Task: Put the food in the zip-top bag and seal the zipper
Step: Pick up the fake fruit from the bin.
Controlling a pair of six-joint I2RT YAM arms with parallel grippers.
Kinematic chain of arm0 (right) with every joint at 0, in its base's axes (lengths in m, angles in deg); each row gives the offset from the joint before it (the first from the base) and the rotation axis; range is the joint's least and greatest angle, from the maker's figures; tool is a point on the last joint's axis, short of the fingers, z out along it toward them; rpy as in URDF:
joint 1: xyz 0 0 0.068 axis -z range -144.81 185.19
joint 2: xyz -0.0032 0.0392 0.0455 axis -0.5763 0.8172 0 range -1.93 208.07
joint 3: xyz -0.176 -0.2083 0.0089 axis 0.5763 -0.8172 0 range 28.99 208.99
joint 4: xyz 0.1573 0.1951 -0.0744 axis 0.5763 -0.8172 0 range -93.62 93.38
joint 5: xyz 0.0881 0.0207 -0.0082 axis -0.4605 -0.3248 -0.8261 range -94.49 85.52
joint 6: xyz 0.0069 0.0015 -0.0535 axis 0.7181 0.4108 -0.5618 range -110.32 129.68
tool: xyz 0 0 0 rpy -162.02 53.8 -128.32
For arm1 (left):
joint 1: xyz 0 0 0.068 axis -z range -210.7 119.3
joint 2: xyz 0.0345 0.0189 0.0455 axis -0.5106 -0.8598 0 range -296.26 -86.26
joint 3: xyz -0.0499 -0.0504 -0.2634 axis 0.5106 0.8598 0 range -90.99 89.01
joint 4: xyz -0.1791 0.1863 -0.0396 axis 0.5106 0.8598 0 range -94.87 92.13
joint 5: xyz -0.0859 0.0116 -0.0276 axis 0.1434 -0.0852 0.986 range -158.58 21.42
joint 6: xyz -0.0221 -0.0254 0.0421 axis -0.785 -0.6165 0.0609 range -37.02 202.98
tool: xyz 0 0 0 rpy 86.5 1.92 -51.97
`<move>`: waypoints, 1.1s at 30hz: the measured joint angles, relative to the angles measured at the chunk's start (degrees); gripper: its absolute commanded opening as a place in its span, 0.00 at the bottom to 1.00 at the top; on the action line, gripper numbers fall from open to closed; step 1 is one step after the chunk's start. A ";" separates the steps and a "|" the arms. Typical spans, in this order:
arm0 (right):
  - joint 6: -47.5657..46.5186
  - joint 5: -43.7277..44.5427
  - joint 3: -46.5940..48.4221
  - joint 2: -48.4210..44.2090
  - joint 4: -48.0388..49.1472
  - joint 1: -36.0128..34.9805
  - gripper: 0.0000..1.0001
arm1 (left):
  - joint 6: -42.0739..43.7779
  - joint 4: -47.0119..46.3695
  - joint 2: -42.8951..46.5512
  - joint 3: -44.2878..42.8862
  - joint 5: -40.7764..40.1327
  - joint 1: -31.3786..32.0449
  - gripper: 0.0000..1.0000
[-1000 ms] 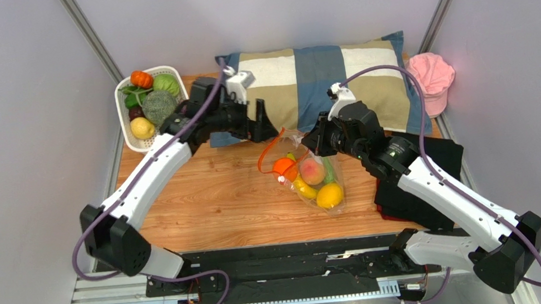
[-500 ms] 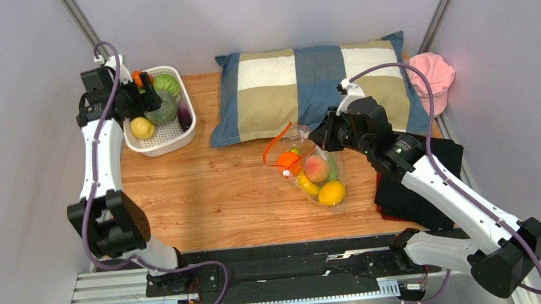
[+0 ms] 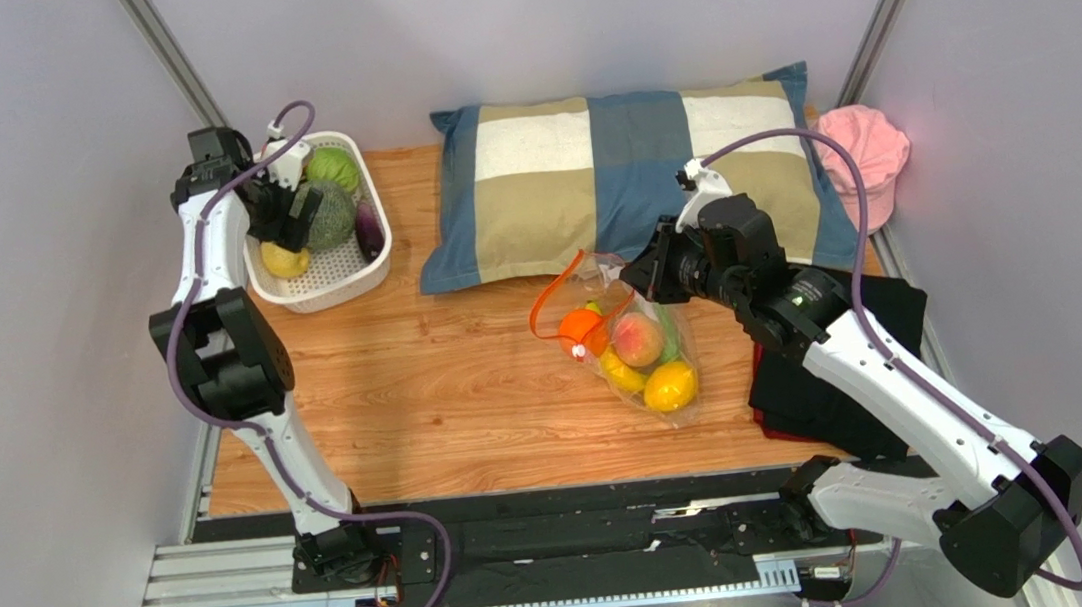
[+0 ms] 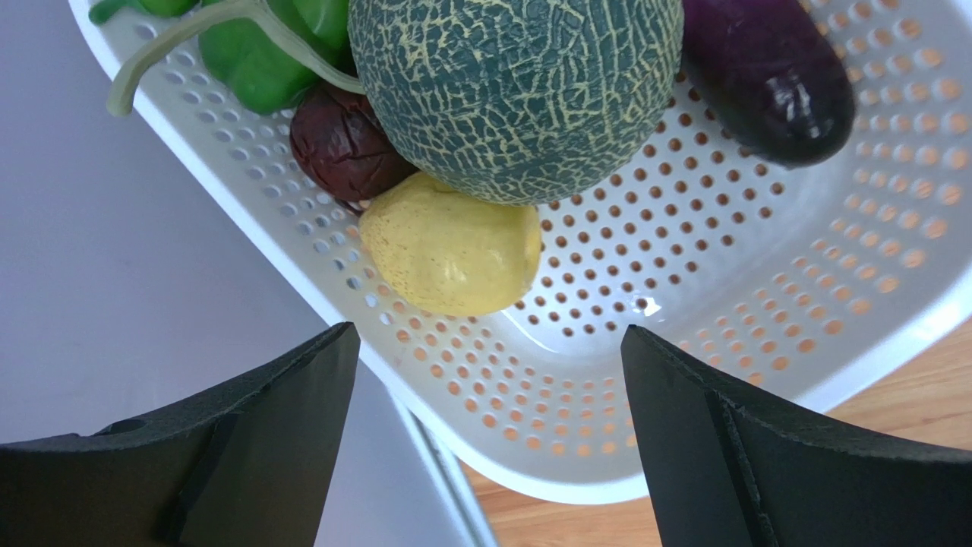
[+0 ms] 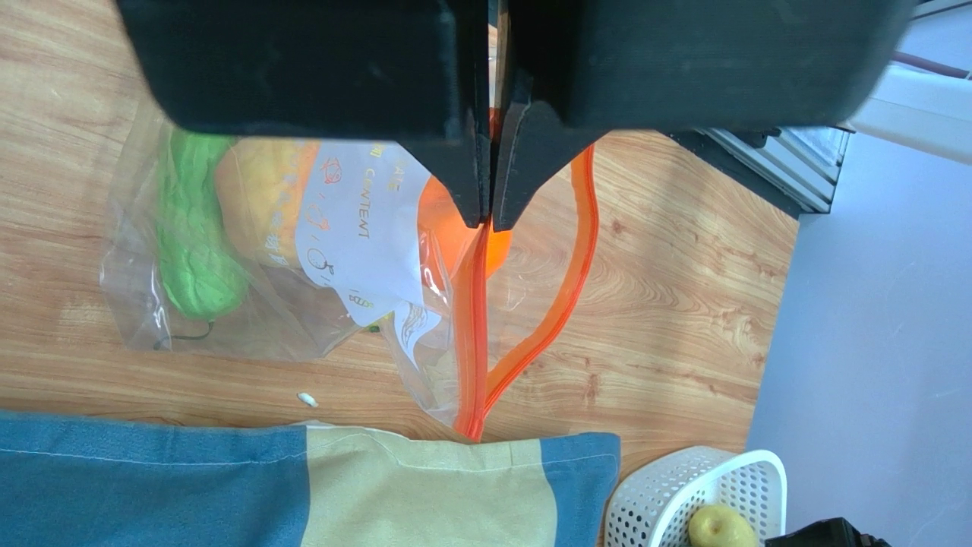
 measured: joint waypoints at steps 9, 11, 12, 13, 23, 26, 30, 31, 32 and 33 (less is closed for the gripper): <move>0.02 -0.61 -0.02 0.15 -0.02 0.52 0.00 | 10.73 5.07 -9.35 -9.53 0.92 -0.90 0.94; 0.02 -0.79 -0.02 0.26 -0.02 0.63 0.00 | 12.02 5.70 -10.93 -9.55 0.87 -1.18 0.94; 0.02 -0.90 -0.02 0.31 -0.02 0.68 0.00 | 12.52 5.88 -11.74 -9.55 0.85 -1.29 0.94; 0.02 -0.96 -0.02 0.35 -0.02 0.70 0.00 | 12.79 5.95 -12.37 -9.55 0.90 -1.40 0.94; 0.02 -1.51 -0.02 0.66 -0.04 0.74 0.00 | 13.25 5.25 -15.56 -9.55 1.99 -1.77 0.64; 0.02 -1.51 -0.02 0.66 -0.04 0.79 0.00 | 12.81 5.25 -15.17 -9.29 2.47 -1.84 0.56; 0.02 -1.51 -0.15 0.66 -0.07 0.79 0.00 | 12.31 5.49 -12.24 -7.28 2.51 -1.88 0.52; 0.00 -1.51 -0.20 0.66 -0.04 0.79 0.00 | 12.22 5.62 -11.15 -6.84 2.36 -1.86 0.50; 0.00 -1.49 -0.22 0.66 -0.04 0.79 0.00 | 12.02 5.95 -9.42 -6.29 2.14 -1.88 0.48; 0.00 -1.51 -0.24 0.66 -0.04 0.79 0.00 | 11.74 6.27 -7.89 -6.05 2.05 -1.86 0.47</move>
